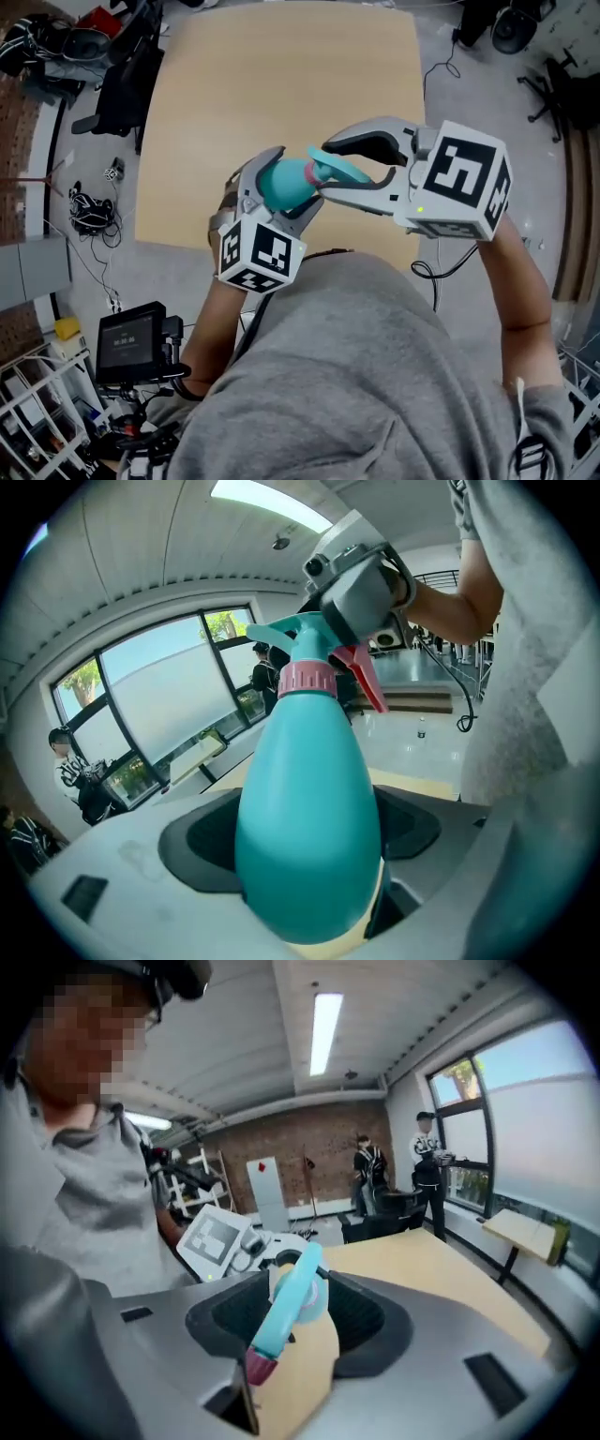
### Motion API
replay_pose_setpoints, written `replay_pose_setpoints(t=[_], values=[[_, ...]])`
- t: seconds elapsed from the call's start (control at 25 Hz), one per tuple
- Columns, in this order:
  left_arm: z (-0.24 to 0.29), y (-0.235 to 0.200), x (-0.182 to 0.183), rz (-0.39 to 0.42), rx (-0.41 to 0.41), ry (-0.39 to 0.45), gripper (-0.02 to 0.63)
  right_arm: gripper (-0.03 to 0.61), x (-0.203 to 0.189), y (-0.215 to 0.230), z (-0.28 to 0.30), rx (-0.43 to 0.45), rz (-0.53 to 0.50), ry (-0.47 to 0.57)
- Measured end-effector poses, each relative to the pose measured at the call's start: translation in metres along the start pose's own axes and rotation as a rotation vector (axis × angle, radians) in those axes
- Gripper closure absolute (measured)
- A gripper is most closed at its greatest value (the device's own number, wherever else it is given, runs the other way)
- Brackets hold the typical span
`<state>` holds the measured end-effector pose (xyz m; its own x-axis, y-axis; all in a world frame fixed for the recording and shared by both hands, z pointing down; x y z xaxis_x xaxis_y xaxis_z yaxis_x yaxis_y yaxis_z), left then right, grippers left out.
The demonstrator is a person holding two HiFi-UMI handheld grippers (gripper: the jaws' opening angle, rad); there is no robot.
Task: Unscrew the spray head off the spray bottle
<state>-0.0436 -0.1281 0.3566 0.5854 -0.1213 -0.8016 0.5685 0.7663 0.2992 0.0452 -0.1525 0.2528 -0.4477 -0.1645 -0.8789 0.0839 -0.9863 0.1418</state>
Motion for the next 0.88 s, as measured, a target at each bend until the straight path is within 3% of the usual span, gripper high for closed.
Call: replay_pose_setpoints(t=[0.04, 0.08, 0.16, 0.24, 0.36, 0.44, 0.52, 0.6, 0.72, 0.8, 0.88], values=[[-0.001, 0.001, 0.001, 0.000, -0.010, 0.005, 0.213, 0.387, -0.002, -0.003, 0.005, 0.004, -0.053, -0.068], [-0.002, 0.002, 0.002, -0.004, -0.031, 0.012, 0.213, 0.451, -0.004, -0.006, 0.009, 0.012, -0.112, -0.119], [-0.003, 0.007, 0.002, -0.036, -0.128, 0.051, 0.213, 0.453, -0.002, -0.011, 0.011, 0.062, -0.209, -0.175], [-0.008, 0.021, 0.002, -0.088, -0.298, 0.114, 0.213, 0.453, -0.002, -0.023, 0.007, 0.165, -0.351, -0.223], [-0.022, 0.050, -0.002, -0.093, -0.556, 0.188, 0.213, 0.453, -0.014, -0.055, 0.004, 0.405, -0.695, -0.268], [-0.026, 0.058, -0.004, -0.081, -0.623, 0.211, 0.215, 0.452, -0.018, -0.065, 0.003, 0.502, -0.857, -0.302], [-0.024, 0.055, -0.001, -0.090, -0.625, 0.217, 0.215, 0.451, -0.018, -0.062, 0.005, 0.522, -0.916, -0.332], [-0.019, 0.046, 0.003, -0.133, -0.576, 0.233, 0.215, 0.451, -0.013, -0.051, 0.006, 0.466, -0.898, -0.306], [-0.006, 0.020, 0.003, -0.255, -0.371, 0.241, 0.215, 0.423, 0.001, -0.022, -0.001, 0.195, -0.831, -0.173], [0.000, 0.000, -0.004, -0.317, -0.199, 0.215, 0.215, 0.420, 0.009, -0.003, -0.015, -0.026, -0.665, -0.016], [0.002, -0.014, -0.012, -0.375, -0.071, 0.211, 0.215, 0.420, 0.014, 0.011, -0.028, -0.244, -0.391, 0.224]])
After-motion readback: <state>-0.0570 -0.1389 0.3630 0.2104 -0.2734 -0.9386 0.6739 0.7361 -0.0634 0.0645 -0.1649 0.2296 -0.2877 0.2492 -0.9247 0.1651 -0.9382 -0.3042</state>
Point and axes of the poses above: the fingertips, and each gripper's own axes: z forward along the fingers, y to its right, x out of its top, the point moved 6 cm from there along -z, backward along the fingers, and after that the axes turned 5 degrees about y, right-handed, at the moved point
